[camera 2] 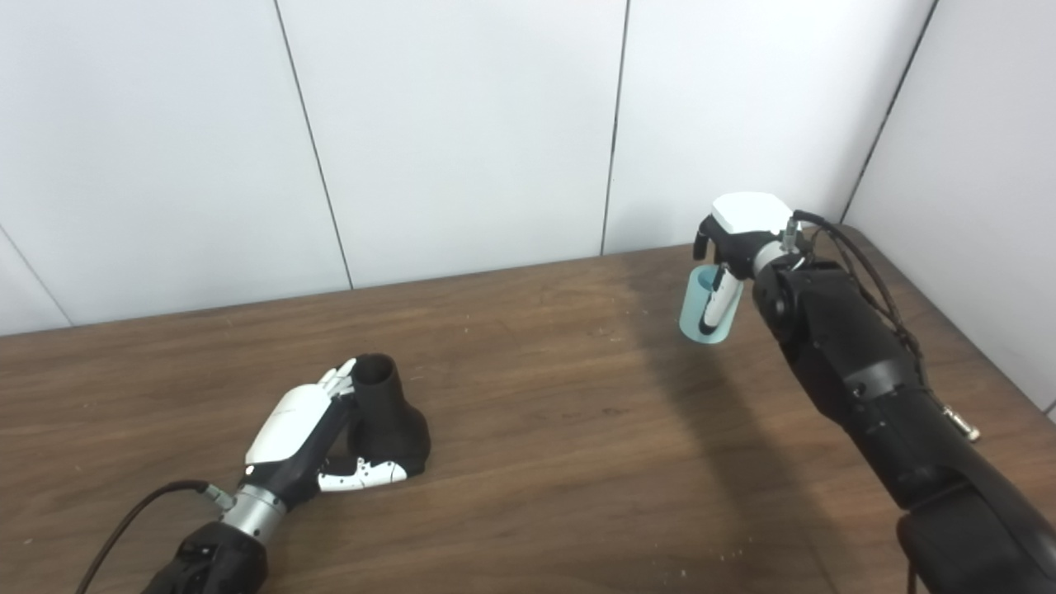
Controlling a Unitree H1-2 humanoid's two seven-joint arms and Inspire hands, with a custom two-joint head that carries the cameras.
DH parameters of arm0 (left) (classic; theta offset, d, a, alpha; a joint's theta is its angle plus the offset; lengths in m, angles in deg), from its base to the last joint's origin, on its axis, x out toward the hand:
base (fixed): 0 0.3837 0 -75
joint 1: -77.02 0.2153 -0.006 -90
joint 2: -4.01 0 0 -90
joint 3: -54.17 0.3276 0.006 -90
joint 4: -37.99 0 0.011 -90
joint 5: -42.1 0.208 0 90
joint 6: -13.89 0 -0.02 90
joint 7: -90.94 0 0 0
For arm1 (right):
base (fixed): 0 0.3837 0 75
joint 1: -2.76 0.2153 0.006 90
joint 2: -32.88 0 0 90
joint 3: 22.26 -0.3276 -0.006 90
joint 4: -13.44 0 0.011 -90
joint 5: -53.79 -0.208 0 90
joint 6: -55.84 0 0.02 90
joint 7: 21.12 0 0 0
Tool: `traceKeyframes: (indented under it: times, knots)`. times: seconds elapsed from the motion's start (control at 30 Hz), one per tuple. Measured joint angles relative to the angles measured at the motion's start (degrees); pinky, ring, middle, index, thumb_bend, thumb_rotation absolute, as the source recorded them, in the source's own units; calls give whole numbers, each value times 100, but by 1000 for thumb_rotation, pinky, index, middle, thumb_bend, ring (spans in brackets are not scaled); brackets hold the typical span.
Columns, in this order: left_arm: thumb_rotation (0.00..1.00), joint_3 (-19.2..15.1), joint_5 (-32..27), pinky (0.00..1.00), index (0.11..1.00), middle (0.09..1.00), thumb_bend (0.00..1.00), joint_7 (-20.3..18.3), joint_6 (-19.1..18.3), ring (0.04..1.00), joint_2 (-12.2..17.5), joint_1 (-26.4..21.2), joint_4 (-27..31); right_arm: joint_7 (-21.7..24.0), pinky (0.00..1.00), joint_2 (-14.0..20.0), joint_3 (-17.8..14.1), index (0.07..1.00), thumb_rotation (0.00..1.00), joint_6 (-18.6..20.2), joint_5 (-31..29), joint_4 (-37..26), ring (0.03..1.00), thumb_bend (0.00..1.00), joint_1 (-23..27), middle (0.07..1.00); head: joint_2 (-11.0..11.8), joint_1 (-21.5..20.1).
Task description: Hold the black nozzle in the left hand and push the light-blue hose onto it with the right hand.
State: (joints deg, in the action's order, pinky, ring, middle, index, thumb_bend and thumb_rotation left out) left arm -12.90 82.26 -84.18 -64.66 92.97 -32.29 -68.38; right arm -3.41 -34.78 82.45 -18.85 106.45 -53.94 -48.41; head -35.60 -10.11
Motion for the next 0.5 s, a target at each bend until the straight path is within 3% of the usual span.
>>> traceKeyframes:
  times: [0.1,0.23,0.5]
  knots:
    - [603,0,0,1000,557,906,598,-7,-12,1000,0,1,2,-11,218,7,5,501,1,-27,-13,0,302,540,0,474,0,0]
    - [603,-3,0,1000,570,906,598,-18,-22,1000,1,5,11,-51,153,8,14,486,0,-107,-26,0,235,533,0,471,0,0]
    - [604,-9,1,1000,573,905,599,-36,-23,1000,2,8,17,-154,158,17,19,485,0,-284,-45,0,233,531,0,471,-26,35]
